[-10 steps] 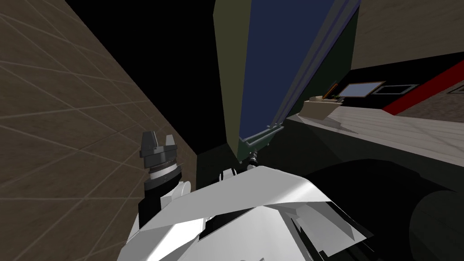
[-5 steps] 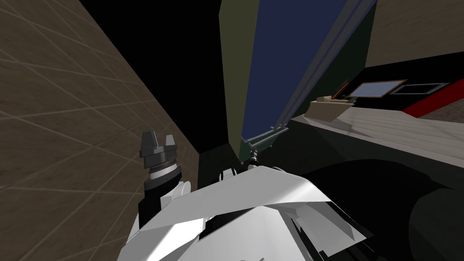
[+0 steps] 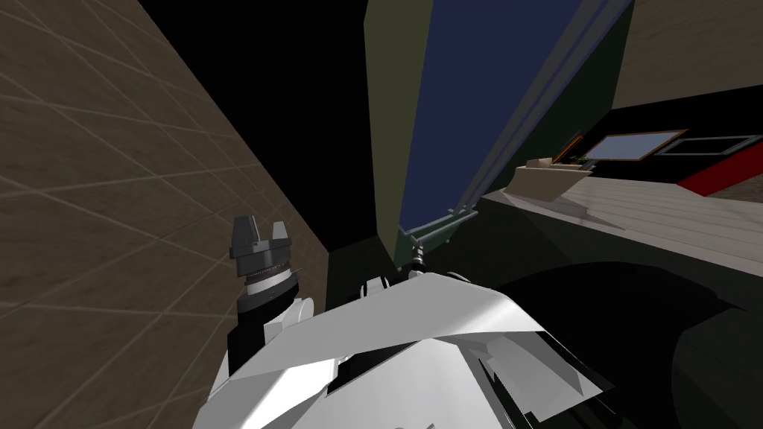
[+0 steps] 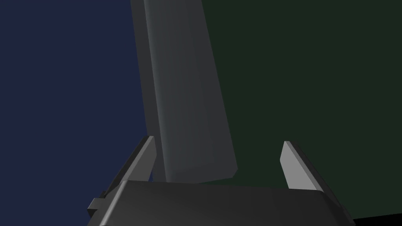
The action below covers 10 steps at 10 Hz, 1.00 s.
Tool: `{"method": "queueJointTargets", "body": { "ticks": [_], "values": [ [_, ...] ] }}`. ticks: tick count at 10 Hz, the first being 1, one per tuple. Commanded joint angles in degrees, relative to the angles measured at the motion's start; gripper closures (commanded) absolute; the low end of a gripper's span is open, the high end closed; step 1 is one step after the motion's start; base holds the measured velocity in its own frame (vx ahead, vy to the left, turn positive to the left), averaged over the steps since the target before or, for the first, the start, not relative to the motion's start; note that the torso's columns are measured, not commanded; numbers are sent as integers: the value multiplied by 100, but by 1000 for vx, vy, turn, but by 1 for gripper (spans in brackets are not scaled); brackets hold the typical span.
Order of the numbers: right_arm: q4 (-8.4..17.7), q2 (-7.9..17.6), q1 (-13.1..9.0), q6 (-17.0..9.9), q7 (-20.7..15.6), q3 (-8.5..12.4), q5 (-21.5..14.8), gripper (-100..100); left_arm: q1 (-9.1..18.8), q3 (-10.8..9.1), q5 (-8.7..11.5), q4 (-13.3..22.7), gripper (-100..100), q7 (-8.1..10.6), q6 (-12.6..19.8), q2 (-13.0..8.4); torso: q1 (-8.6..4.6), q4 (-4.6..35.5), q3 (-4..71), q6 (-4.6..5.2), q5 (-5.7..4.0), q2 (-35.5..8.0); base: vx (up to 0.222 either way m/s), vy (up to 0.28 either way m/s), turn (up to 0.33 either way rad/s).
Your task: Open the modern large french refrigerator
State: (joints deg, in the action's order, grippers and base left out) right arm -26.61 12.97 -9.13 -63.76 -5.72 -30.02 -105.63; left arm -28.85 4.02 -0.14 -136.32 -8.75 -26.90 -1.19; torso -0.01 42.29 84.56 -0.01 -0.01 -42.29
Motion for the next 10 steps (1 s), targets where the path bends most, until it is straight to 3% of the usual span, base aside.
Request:
{"method": "queueJointTargets", "body": {
  "ticks": [1, 5, 6, 8, 10],
  "values": [
    [-19, 42, -32, 35, -5, -3, 4, 100, 0, 0, 0, 0, 0, 0, 0, 0, -11, -16, 3, -6, -18, 15, -105, -17, -25],
    [-47, 110, -75, 172, -16, -24, 21, 100, 2, 0, 0, 1, 0, 0, 1, 0, -21, -22, 1, 2, -28, 7, -197, -7, -31],
    [-15, 119, -111, 102, 3, -13, 10, 100, 3, 0, 0, 1, 0, 0, 1, 0, -16, -23, 1, -3, -29, 5, -126, -3, -24],
    [-46, -233, -98, -53, -310, -32, -4, 100, 1, -1, 0, 0, 0, 0, 0, -1, -19, -18, 24, -18, -21, 41, -117, -139, -31],
    [-46, -233, -98, -53, -310, -32, -4, 100, 1, -1, 0, 1, 0, 0, 0, -1, -23, -22, 14, 6, -18, 34, -48, -70, 18]
  ]
}}
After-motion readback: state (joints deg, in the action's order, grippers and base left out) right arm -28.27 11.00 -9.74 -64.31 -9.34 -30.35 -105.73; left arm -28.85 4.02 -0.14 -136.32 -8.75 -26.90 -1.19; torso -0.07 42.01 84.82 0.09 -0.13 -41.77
